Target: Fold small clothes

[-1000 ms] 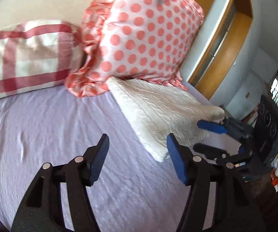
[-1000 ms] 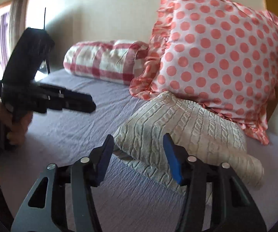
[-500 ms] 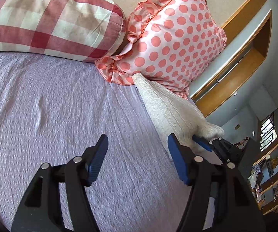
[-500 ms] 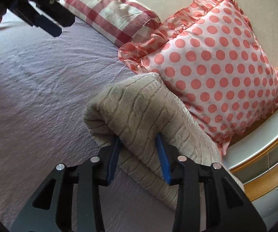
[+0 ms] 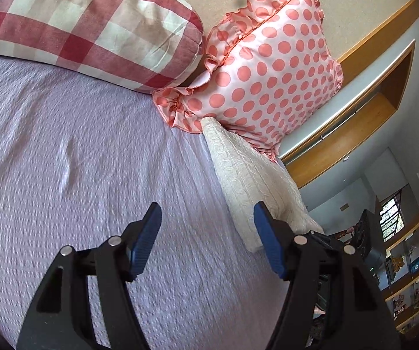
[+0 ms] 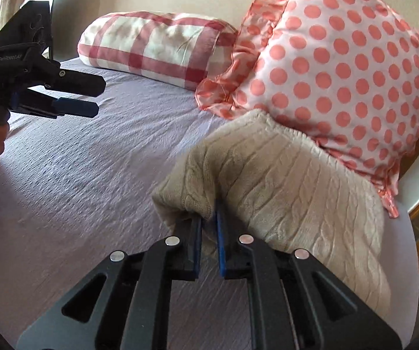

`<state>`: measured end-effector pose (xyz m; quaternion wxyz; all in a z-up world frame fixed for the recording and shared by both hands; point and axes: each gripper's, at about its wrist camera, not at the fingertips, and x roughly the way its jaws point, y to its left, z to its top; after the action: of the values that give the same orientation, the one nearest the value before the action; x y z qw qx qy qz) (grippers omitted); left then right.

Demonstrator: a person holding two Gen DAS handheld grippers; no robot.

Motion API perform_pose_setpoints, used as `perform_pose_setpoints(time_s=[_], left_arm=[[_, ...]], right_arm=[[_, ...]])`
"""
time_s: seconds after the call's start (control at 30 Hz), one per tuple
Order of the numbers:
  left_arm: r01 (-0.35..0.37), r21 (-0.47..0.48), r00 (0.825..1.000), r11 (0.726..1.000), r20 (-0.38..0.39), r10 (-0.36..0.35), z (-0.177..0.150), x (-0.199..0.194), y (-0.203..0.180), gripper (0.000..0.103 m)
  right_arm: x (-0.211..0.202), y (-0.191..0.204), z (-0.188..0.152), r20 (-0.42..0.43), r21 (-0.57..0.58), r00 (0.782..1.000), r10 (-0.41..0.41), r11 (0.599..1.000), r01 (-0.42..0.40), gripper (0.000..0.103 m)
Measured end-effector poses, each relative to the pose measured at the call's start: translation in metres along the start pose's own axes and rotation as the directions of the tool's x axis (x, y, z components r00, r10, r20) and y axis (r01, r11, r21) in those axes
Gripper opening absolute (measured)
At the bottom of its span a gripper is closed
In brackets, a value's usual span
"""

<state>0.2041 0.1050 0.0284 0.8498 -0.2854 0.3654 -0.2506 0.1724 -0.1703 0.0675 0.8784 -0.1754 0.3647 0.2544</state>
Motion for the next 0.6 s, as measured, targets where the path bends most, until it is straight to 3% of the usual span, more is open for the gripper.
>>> perform_pose_setpoints(time_s=[0.1, 0.17, 0.23, 0.37, 0.43, 0.53, 0.6], left_arm=[[0.012, 0.101, 1.0, 0.995, -0.029, -0.009, -0.001, 0.006, -0.026, 0.065], [0.024, 0.199, 0.998, 0.98, -0.054, -0.014, -0.005, 0.013, -0.052, 0.067], [0.038, 0.287, 0.997, 0.957, -0.082, -0.015, -0.01, 0.025, -0.078, 0.069], [0.027, 0.427, 0.992, 0.904, -0.12, 0.027, -0.021, 0.061, -0.124, 0.069], [-0.015, 0.488, 0.987, 0.873, -0.13, 0.09, -0.029, 0.08, -0.139, 0.069], [-0.076, 0.552, 0.974, 0.83, -0.137, 0.18, -0.042, 0.102, -0.147, 0.07], [-0.101, 0.582, 0.969, 0.807, -0.125, 0.211, -0.048, 0.106, -0.149, 0.07]], right_arm=[[-0.041, -0.03, 0.0, 0.087, 0.165, 0.989, 0.116, 0.978, -0.129, 0.024], [-0.067, -0.063, -0.001, 0.16, 0.28, 0.981, 0.111, 0.948, -0.153, 0.044], [-0.075, -0.106, -0.004, 0.176, 0.427, 0.981, 0.086, 0.891, -0.154, 0.05], [-0.04, -0.18, -0.02, 0.067, 0.671, 0.991, 0.113, 0.73, -0.129, 0.049], [-0.019, -0.194, -0.031, 0.018, 0.726, 0.99, 0.139, 0.679, -0.109, 0.048], [-0.001, -0.196, -0.039, -0.02, 0.739, 0.988, 0.156, 0.667, -0.091, 0.045], [0.006, -0.189, -0.041, -0.034, 0.718, 0.987, 0.158, 0.691, -0.086, 0.03]])
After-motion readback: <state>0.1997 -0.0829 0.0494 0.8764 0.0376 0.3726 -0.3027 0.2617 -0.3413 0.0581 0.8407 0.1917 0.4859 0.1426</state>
